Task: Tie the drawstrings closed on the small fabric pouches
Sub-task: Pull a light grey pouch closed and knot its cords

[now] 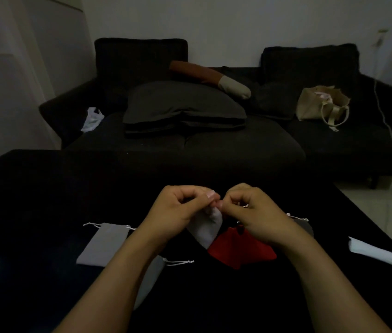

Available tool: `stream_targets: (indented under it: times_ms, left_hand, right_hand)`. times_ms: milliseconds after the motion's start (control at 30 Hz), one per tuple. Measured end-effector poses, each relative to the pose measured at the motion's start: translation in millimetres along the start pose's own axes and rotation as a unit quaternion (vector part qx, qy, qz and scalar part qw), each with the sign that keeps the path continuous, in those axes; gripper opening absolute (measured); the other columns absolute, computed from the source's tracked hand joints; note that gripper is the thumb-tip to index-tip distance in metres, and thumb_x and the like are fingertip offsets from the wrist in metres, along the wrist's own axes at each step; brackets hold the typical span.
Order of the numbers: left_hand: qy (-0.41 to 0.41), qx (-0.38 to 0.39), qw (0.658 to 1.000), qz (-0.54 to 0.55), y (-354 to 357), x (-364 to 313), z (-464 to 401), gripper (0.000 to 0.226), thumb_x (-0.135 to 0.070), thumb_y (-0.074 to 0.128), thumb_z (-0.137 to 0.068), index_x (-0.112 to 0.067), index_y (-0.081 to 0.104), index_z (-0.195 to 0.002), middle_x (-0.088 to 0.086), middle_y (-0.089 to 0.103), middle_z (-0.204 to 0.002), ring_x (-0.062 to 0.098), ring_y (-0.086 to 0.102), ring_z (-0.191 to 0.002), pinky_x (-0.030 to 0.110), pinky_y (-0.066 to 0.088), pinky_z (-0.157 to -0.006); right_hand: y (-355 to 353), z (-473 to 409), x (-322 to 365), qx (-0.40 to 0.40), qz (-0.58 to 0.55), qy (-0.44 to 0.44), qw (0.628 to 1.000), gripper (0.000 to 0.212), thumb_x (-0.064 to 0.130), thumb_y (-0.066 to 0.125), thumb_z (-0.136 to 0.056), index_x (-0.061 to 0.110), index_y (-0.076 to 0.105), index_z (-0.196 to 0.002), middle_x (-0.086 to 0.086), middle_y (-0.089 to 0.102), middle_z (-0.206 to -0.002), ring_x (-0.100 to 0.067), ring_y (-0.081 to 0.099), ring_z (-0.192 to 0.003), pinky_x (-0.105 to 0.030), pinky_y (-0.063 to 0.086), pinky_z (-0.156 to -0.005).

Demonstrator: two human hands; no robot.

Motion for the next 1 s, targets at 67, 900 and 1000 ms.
stream_targets:
  times_ms: [67,900,1000]
  left_hand:
    - [-0.027,0.001,0.999,0.034,3.7,6.3,-0.6,0.028,-0.028,0.066,-0.082,-0.002,0.075,-0.083,0.013,0.076,-0.087,0.014,0.070,-0.084,0.020,0.055,-0.078]
    - [-0.038,0.089,0.989,-0.110,-4.8,8.5,1.2,0.015,-0.020,0.068,-0.086,-0.018,0.079,-0.096,-0.004,0.078,-0.093,0.008,0.072,-0.092,0.014,0.053,-0.076]
    - [-0.043,0.075,0.994,-0.072,-7.6,4.3,2.0,0.019,-0.026,0.070,-0.080,-0.016,0.080,-0.093,0.000,0.078,-0.090,0.010,0.073,-0.087,0.014,0.053,-0.070]
  right_hand:
    - [2.2,-1.3,-0.4,0.004,0.057,-0.015,0.998,0.024,0.018,0.065,-0.091,0.013,0.067,-0.067,-0.003,0.058,-0.085,-0.009,0.058,-0.072,-0.039,0.050,-0.070]
    - [2.8,2.8,19.2,-0.013,0.069,-0.122,0.990,0.022,0.026,0.074,-0.085,0.034,0.075,-0.105,0.020,0.074,-0.095,0.005,0.067,-0.088,-0.023,0.057,-0.077]
    - [-3.8,5.5,23.9,-0.032,-0.010,-0.131,0.991,0.016,0.018,0.077,-0.082,0.024,0.079,-0.096,0.011,0.077,-0.088,-0.002,0.071,-0.084,-0.027,0.058,-0.077]
Point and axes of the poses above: each hand's wrist, its own z-axis away from the middle knuckle, its own y-axis out of the palm, x = y × z, the point moved 8 cm from there along -z, towards the middle knuckle
